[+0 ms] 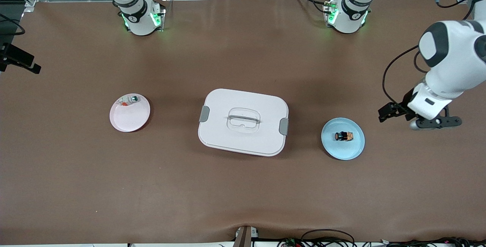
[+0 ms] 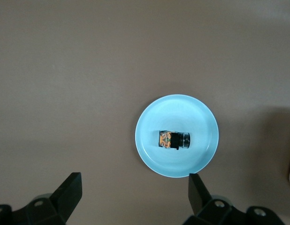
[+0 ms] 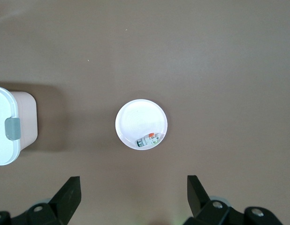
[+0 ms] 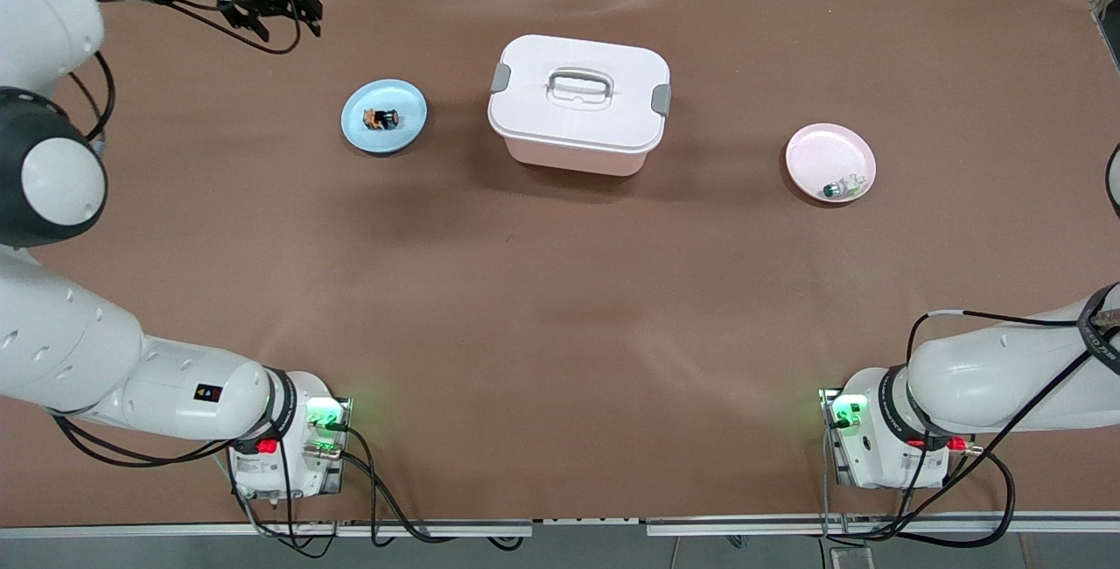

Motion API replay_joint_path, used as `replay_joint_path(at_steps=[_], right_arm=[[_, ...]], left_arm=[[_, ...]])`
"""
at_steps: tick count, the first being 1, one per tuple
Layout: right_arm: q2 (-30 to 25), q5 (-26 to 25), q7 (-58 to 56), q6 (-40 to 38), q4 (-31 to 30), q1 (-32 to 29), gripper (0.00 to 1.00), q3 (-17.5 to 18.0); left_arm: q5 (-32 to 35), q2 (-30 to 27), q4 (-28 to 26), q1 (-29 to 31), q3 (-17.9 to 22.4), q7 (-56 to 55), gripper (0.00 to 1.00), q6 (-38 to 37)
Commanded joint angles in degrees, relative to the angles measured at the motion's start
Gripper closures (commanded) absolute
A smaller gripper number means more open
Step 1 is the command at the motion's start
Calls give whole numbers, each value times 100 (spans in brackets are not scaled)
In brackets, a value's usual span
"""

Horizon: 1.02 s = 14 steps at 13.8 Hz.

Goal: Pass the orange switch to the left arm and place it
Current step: 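Open the left gripper and raise it away from the dish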

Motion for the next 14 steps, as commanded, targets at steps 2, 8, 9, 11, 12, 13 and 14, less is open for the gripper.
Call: replay_joint_path(at_steps=[2,8,9,11,12,13,14], right_arm=[[-147,-124,13,116,-133,-140,0,162],[-147,-424,12,204,-133,-104,0,285],[-147,-406,12,204,-142,-104,0,285],[-147,-380,12,204,-142,-131,0,276],[-147,-371,12,204,-142,-148,0,276],[-147,-362,12,196,-142,-148,0,276],[-147,-362,3,196,-159,-148,0,285]], left_arm=[[-51,-380,65,-12,-22,39,0,-354],[-42,-407,1084,-12,-40,82,0,-1778],[-33,-407,1137,-12,-40,74,0,-1857],[63,-416,1173,-21,-57,47,0,-1919],[90,-416,1260,-21,-101,12,0,-1937],[90,-416,1356,-12,-119,3,0,-2007],[90,-407,1462,-3,-128,3,0,-2120]])
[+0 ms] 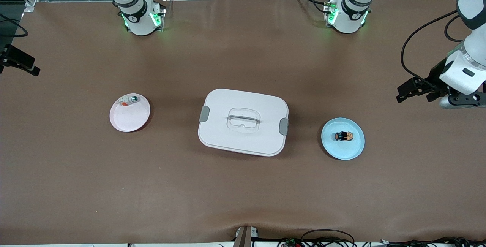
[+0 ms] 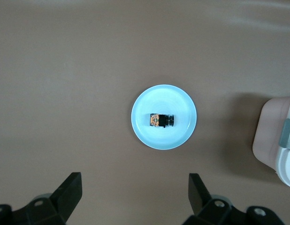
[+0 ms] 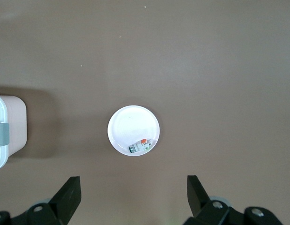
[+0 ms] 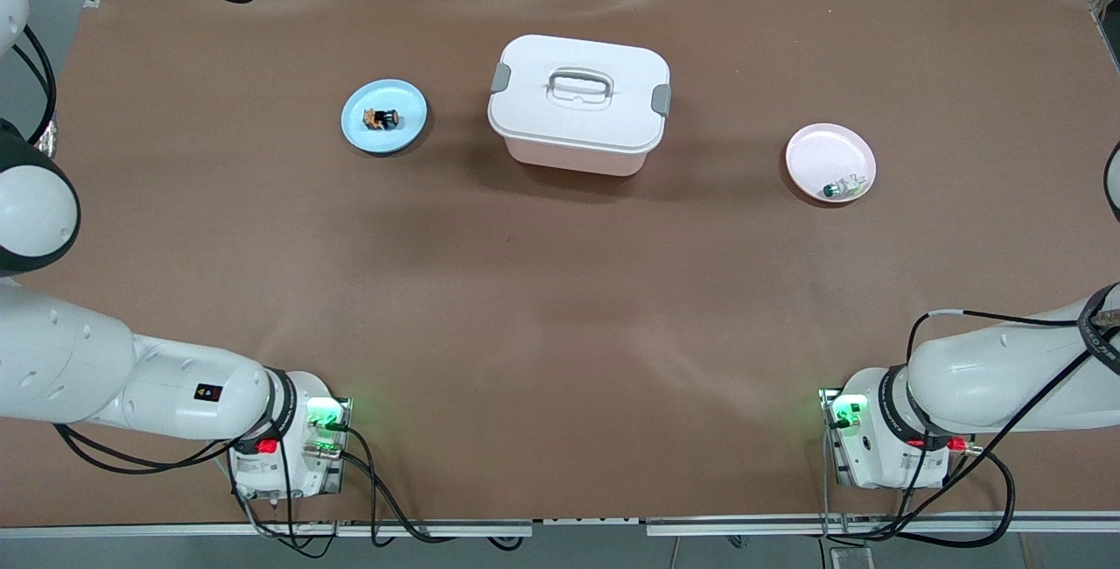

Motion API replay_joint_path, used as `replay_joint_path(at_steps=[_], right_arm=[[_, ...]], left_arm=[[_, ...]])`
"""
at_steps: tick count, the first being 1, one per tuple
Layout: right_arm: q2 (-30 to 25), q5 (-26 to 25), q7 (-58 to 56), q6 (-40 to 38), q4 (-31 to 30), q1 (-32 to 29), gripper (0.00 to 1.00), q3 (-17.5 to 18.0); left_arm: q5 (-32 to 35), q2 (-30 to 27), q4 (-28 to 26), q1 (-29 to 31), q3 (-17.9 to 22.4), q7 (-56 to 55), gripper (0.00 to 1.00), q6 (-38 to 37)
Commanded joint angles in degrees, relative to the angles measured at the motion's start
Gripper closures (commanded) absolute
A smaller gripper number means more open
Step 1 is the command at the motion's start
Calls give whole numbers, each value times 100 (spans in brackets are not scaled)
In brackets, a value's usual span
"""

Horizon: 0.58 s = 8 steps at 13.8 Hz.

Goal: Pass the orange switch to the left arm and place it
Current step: 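Open the left gripper and raise it away from the dish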

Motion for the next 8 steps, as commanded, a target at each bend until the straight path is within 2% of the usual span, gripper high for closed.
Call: replay_joint_path(at_steps=[1,4,7,8], right_arm=[[-145,-45,6,49,-156,-110,0,107],[-145,-27,6,58,-165,-119,0,107],[-137,43,-2,84,-165,-128,0,98],[-137,130,-89,84,-165,-171,0,98]], left_arm=[[86,25,383,24,-69,12,0,-371],[86,43,516,199,-253,3,0,-478],[94,95,568,1093,-1165,-6,0,-478],[94,113,577,1253,-1342,-6,0,-478]])
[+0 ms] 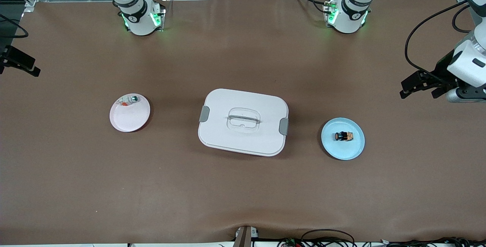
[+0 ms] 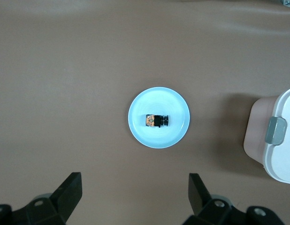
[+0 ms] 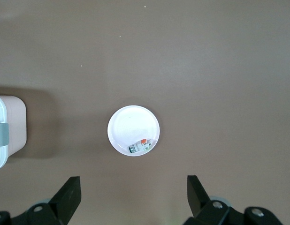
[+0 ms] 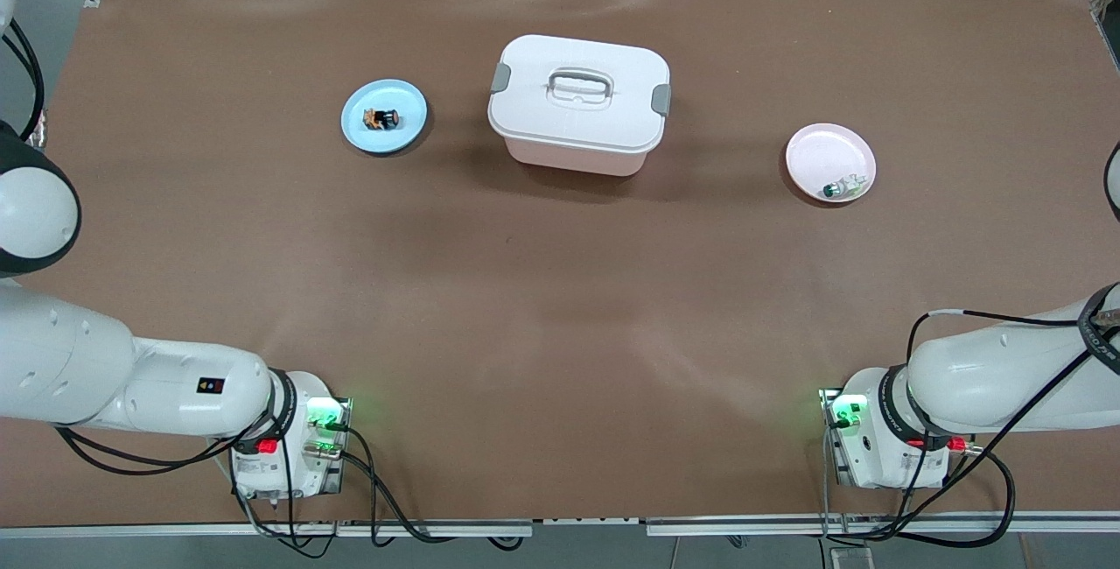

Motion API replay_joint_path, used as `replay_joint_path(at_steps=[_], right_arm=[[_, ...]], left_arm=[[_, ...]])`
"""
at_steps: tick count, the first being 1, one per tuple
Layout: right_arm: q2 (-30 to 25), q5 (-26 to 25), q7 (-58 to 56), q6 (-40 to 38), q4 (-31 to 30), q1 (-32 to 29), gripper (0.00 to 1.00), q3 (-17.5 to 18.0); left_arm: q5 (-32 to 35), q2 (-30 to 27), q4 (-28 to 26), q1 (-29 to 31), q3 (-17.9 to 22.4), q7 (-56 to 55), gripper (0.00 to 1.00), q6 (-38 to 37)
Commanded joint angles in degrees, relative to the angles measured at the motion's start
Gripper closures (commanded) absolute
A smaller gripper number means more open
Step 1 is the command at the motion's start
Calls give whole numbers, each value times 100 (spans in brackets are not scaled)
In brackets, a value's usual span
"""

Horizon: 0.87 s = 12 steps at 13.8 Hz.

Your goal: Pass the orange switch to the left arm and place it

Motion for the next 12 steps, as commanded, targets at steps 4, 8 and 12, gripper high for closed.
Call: replay_joint_path(at_steps=[4,8,12], right_arm=[[-137,122,-258,71,-138,-176,0,80],[-137,122,-258,71,-129,-168,0,71],[-128,131,-223,123,-129,-141,0,80]], left_arm=[[194,100,179,437,-461,-5,0,-139],[194,91,179,411,-461,-5,0,-139],[185,29,346,446,-435,13,0,-278]])
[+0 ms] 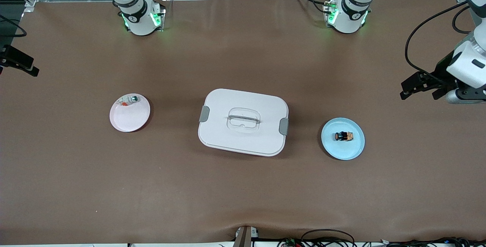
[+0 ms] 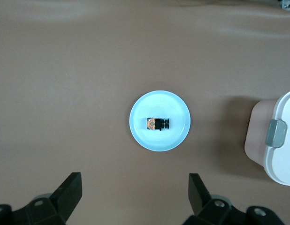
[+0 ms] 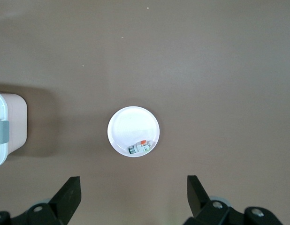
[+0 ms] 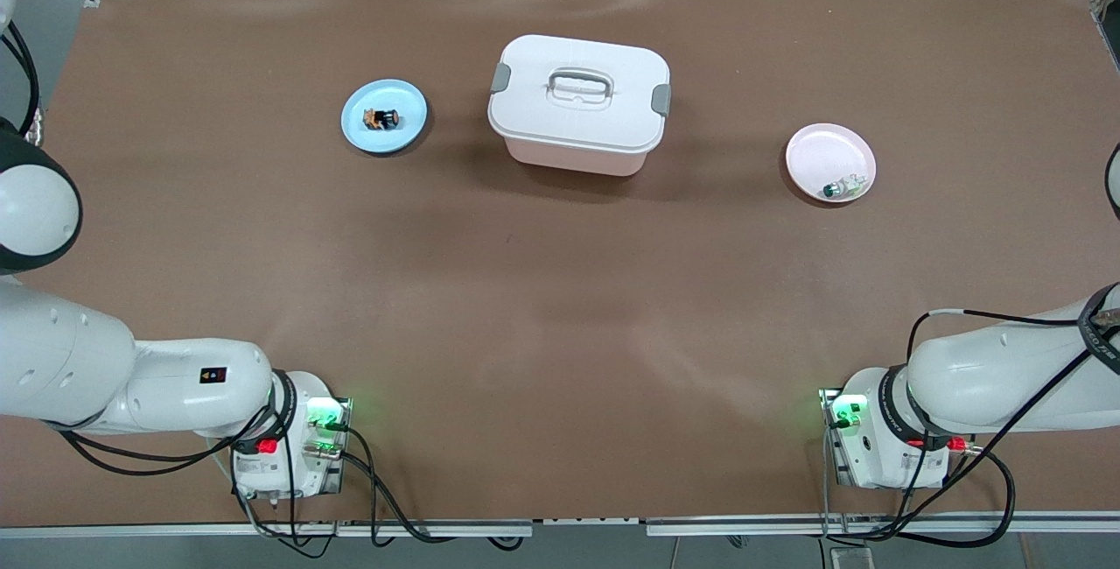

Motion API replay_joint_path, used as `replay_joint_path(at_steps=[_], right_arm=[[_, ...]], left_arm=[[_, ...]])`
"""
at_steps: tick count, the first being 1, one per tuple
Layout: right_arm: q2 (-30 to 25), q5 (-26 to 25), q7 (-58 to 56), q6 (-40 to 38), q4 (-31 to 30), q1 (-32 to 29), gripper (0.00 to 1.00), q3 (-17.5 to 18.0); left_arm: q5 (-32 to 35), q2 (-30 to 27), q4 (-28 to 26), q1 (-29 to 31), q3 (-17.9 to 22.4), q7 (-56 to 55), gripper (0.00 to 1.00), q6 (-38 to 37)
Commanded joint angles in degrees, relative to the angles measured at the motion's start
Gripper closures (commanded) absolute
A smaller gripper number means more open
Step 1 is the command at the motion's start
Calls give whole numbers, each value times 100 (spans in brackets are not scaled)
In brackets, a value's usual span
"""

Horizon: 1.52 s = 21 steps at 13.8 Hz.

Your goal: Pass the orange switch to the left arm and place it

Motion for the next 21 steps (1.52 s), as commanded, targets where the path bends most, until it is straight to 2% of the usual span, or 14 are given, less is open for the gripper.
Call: replay_joint_path(at_steps=[1,5,8,12,15,18,21], right_arm=[[-128,98,-43,118,-128,-100,0,80],[-137,89,-43,118,-137,-126,0,71],[-137,98,-17,118,-137,-91,0,80],[-145,98,-17,109,-137,-117,0,80],[-145,89,-17,100,-137,-126,0,71],[-137,124,-61,100,-146,-100,0,89],[-137,230,-61,65,-146,-82,0,98]], left_arm=[[101,-30,248,66,-66,4,0,-345],[66,-258,363,57,-102,-4,0,-1023],[57,-513,162,83,-84,22,0,-997],[57,-1005,-436,83,-84,13,0,-576],[57,-857,-183,66,-84,4,0,-636],[48,-462,318,75,-58,4,0,-1127],[39,-382,346,75,-66,13,0,-1339]])
